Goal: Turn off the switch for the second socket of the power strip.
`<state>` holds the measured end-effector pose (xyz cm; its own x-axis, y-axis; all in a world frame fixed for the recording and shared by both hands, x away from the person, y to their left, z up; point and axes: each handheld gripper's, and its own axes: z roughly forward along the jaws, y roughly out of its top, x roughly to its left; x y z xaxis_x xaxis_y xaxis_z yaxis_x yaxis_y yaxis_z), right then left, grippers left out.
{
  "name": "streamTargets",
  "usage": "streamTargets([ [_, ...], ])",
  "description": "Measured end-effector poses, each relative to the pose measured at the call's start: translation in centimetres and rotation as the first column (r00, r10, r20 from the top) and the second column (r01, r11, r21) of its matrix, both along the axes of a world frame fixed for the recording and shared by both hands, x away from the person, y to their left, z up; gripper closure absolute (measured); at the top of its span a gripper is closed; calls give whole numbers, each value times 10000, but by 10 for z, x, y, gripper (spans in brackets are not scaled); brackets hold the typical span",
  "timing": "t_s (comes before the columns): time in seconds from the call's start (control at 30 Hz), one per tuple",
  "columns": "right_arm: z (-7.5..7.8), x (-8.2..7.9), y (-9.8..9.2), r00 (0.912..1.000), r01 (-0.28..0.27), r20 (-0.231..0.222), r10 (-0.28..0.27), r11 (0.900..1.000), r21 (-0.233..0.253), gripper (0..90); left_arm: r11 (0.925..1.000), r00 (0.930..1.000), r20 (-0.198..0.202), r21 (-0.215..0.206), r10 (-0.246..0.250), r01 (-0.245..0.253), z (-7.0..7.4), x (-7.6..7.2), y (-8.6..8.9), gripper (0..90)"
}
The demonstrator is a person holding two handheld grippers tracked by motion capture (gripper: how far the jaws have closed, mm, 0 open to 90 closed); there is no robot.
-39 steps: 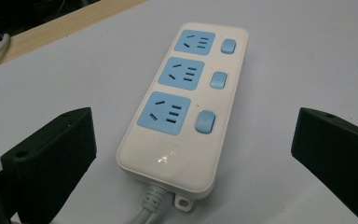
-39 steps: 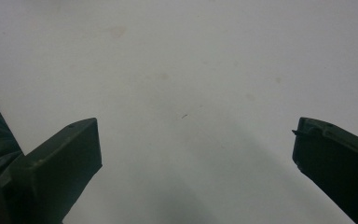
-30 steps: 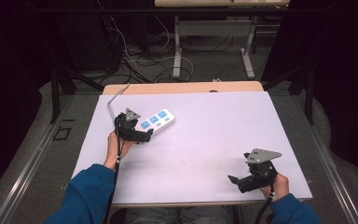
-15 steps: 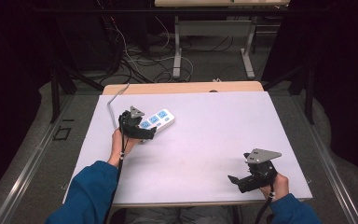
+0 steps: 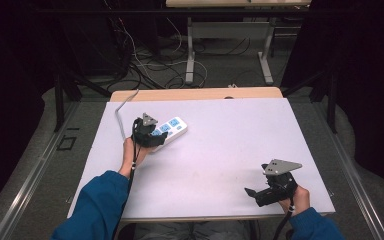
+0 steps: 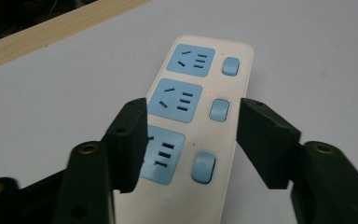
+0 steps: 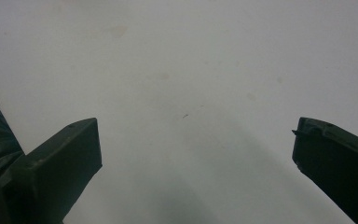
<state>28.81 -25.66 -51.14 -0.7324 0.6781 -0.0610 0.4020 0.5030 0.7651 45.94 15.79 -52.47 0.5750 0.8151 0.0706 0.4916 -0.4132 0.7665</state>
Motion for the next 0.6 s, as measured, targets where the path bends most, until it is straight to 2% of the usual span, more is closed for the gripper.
streamTargets([
  [0.07,0,0,0,10000,3,-3,-3,10000,-10,6,10000,10000,42,-76,9,-9,-1,1,-1,548],
  [0.1,0,0,0,10000,3,-3,-3,10000,-10,6,10000,10000,68,-72,-42,43,-1,1,-1,548],
  [0.17,0,0,0,10000,6,8,-6,10000,-7,6,9997,9999,76,-232,-97,99,-2,1,-1,616],
  [0.4,0,0,0,10000,20,5,-20,10000,-21,7,9989,9996,-28,-380,-278,277,-3,2,-3,826],
  [0.47,0,0,0,10000,26,18,-26,10000,-9,7,9985,9991,-170,-408,-385,377,-3,2,-4,851],
  [0.5,0,0,0,10000,44,42,-44,10000,-1,7,9983,9996,21,-506,-296,296,-5,2,-5,873],
  [0.6,0,0,0,10000,20,-14,-20,10000,-13,7,9981,9992,41,-482,-392,393,-6,3,-6,900],
])
